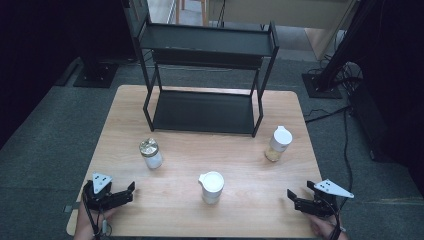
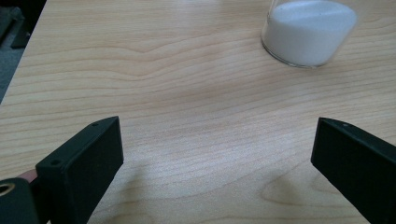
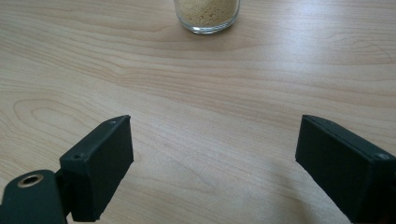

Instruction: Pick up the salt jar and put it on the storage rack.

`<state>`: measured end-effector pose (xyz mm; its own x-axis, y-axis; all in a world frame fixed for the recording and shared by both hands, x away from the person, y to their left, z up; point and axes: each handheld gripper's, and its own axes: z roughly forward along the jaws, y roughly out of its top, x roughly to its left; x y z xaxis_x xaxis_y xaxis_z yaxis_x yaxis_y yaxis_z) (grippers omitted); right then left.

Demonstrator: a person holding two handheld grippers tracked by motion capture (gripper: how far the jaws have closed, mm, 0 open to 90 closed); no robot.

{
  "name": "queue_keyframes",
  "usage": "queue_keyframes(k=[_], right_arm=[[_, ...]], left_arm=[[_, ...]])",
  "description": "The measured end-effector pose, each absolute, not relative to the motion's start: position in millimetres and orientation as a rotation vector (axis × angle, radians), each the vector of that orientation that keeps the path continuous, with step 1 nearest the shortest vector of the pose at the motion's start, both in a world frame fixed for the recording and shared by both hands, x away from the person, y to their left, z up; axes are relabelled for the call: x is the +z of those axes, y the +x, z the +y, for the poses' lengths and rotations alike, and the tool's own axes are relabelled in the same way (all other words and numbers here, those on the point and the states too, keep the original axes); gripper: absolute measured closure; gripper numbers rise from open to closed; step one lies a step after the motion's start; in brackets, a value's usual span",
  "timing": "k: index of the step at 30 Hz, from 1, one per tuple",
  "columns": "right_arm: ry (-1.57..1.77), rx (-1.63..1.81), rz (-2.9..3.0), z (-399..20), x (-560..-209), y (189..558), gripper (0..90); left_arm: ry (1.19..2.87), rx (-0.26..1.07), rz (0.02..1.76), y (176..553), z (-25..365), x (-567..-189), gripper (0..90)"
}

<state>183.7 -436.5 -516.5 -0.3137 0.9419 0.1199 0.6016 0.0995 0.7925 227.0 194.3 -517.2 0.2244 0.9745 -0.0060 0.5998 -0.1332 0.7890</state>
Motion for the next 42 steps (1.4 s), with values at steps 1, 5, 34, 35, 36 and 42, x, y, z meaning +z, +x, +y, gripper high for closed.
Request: queue_keyframes(k=[1,5,34,35,36,42], right_arm=[[1.508,1.087,1.964,-436.5,-516.5,183.7,11.0],[1.516,1.089,1.97,-437.3,-516.6,184.4,11.1],[1.534,1.084,1.988,-437.3,-517.3,187.1,11.0],[1.534,1.084,1.988,-437.3,-517.3,187.1,11.0],[1.532,1.084,1.988,-437.2,-517.3,187.1,11.0],[1.531,1.08,1.99,-437.0,-517.4,187.3,11.0]], left_arm=[[1.823,0.704,1.455,227.0,194.3,-517.2,2.3],[1.781,0.692,1.492,227.5,197.7,-516.8,2.4],[1.822,0.613,1.355,232.8,139.8,-495.3,2.5],[1.822,0.613,1.355,232.8,139.8,-495.3,2.5],[1.823,0.612,1.35,233.1,138.7,-494.7,2.5],[1.829,0.609,1.338,235.4,132.1,-492.5,2.5]])
